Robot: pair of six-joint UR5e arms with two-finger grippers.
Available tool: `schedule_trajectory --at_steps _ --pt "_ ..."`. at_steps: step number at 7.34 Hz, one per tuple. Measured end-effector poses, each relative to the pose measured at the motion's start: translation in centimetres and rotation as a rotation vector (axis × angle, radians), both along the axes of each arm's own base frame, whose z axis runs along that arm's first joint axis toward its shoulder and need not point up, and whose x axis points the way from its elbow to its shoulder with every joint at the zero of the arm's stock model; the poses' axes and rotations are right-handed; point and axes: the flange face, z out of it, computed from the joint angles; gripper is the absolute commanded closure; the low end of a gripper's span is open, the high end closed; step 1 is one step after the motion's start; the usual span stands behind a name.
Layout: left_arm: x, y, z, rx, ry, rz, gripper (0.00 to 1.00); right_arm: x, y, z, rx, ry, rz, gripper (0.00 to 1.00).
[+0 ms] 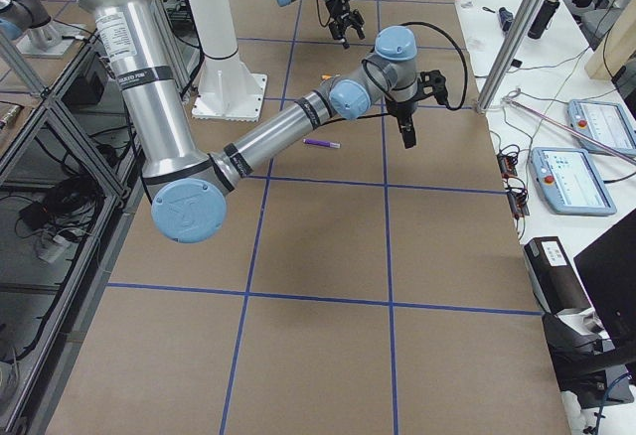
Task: Collect pens into pen holder
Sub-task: 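Release the green marker into the cup and withdraw the left gripper, then reach the right gripper down and grasp the purple marker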
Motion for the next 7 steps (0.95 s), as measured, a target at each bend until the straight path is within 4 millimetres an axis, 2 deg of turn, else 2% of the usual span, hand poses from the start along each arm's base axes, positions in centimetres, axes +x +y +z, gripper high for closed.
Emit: schedule_trajectory --at_steps 3,4,5,7 --pt "-9.6 -4.1 0.8 -0.268 -0.110 0.076 0.00 -5.4 3.8 -2.4 -0.092 -0.026 0.077 0.01" --pt "-11.9 -5.3 1.3 -0.315 -0.127 0.086 0.00 -7.7 5.5 -3.1 -0.128 -0.032 0.110 0.02" --pt "-13.3 -5.9 1.8 -0.331 -0.146 0.093 0.00 -10.6 7.2 -3.5 -0.165 -0.031 0.148 0.03" --pt "-14.3 -6.4 2.0 -0.334 -0.157 0.092 0.00 -16.8 10.4 -3.4 -0.206 -0.002 0.222 0.03"
